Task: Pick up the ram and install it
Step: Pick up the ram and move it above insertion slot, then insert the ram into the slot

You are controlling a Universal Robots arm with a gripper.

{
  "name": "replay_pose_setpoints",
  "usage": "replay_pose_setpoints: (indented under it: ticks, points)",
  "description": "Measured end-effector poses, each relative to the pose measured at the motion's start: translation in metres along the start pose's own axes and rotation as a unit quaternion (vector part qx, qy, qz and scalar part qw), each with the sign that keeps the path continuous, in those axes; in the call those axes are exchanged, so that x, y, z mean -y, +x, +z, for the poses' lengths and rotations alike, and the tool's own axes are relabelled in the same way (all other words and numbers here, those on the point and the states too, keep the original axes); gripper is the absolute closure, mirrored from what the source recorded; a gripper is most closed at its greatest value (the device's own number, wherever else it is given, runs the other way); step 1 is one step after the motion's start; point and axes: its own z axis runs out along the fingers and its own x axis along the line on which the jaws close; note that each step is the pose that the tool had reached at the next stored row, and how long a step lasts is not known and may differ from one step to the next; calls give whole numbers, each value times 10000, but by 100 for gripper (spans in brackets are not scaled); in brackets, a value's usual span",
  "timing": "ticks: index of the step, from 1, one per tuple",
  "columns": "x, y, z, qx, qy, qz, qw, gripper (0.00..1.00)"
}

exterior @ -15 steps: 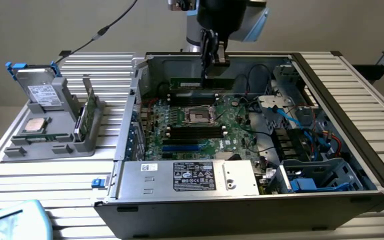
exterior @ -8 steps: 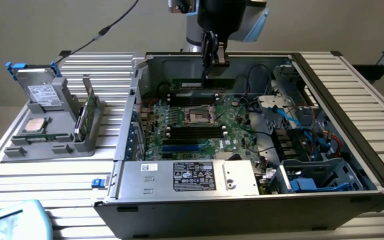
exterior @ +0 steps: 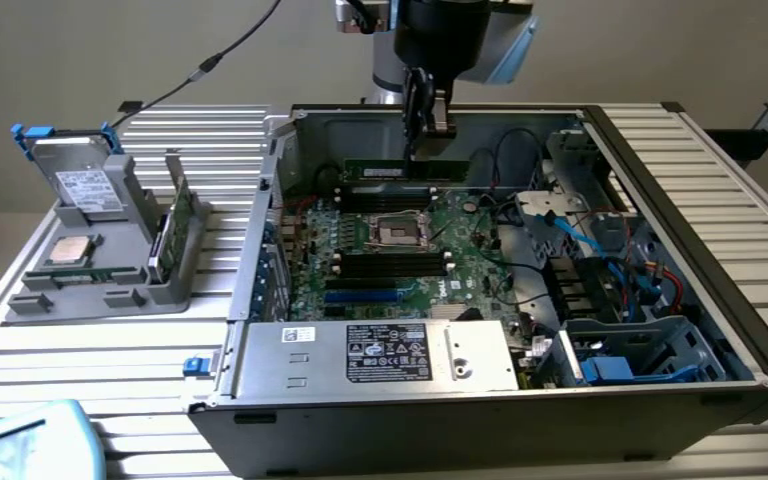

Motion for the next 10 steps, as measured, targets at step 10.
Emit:
replay_pose_setpoints:
  ticks: [10]
  points:
    - [0,0,1,0,0,0,10000,85]
